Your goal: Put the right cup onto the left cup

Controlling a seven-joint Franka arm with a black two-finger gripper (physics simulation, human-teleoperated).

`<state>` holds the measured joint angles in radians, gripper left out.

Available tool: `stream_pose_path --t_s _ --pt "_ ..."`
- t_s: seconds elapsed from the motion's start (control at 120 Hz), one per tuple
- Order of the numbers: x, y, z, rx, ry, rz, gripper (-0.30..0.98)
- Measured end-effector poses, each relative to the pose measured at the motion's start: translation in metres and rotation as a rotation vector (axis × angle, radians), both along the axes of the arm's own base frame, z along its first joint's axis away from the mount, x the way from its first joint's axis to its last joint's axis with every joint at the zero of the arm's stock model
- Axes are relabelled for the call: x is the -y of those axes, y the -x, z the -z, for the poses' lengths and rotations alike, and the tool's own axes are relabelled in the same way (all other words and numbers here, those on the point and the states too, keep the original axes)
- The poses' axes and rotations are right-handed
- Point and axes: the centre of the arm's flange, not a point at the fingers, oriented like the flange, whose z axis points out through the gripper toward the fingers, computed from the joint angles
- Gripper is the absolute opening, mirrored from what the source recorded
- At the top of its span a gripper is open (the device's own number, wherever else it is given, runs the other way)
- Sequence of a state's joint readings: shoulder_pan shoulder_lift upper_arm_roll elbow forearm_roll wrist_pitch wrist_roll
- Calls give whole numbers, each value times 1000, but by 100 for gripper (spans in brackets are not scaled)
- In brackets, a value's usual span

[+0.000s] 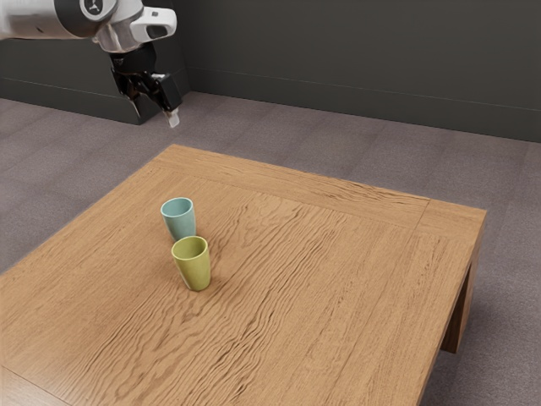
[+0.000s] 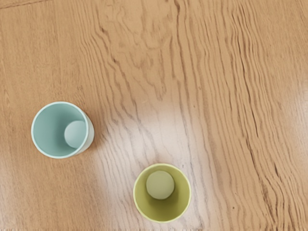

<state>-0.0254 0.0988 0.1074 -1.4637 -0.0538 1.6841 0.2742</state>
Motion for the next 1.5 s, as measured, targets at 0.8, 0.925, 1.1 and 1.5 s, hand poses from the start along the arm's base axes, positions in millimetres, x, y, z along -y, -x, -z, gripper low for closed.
stream_pose_path --t_s 0.8,0.925,1.1,1.5 --pt "86 59 141 -195 73 61 69" --pt "123 54 173 -203 60 105 69" --pt "143 47 194 -183 41 121 69" --pt "56 31 204 -158 36 -56 69"
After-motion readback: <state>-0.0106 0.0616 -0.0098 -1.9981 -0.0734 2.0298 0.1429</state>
